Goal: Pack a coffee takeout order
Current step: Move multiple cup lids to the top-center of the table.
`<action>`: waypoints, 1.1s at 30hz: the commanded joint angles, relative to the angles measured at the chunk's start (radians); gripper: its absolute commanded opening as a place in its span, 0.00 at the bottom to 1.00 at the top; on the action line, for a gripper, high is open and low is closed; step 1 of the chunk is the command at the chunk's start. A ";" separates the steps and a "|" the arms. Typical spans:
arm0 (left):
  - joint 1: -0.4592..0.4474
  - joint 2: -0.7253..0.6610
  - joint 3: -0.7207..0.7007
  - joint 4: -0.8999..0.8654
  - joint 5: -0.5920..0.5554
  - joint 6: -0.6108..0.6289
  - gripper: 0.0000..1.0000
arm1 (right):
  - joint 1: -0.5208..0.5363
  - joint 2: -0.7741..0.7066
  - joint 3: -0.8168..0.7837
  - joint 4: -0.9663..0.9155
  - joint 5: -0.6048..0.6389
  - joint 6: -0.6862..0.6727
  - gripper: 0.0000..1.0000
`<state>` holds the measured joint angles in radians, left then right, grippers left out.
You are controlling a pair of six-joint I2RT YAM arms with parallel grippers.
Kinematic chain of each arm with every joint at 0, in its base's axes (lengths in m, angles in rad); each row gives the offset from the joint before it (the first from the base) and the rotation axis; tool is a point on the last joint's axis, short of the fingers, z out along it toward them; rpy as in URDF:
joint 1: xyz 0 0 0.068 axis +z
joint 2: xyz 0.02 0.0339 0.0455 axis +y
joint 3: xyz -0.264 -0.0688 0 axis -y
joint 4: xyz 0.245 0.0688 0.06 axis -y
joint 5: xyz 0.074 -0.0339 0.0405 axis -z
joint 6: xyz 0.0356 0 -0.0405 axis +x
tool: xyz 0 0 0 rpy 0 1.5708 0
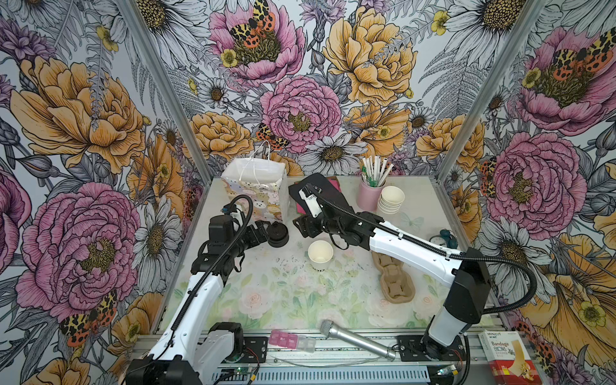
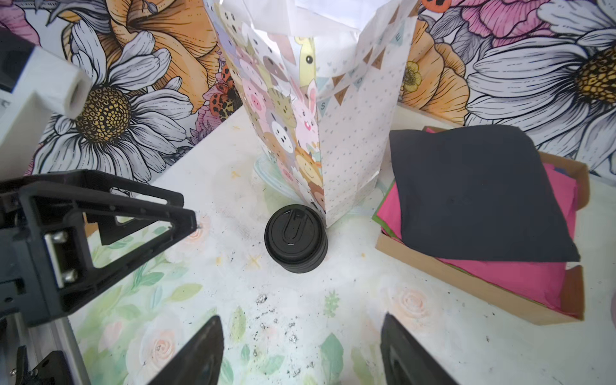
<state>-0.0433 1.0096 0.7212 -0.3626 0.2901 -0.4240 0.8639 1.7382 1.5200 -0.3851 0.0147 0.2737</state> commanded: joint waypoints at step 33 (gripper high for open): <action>-0.059 0.565 0.224 0.035 0.052 0.057 0.91 | -0.019 0.024 -0.084 -0.012 0.045 -0.077 0.86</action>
<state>-0.0963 1.5753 0.9276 -0.3481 0.3603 -0.3931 0.8558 1.7939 1.4460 -0.4034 0.0357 0.2111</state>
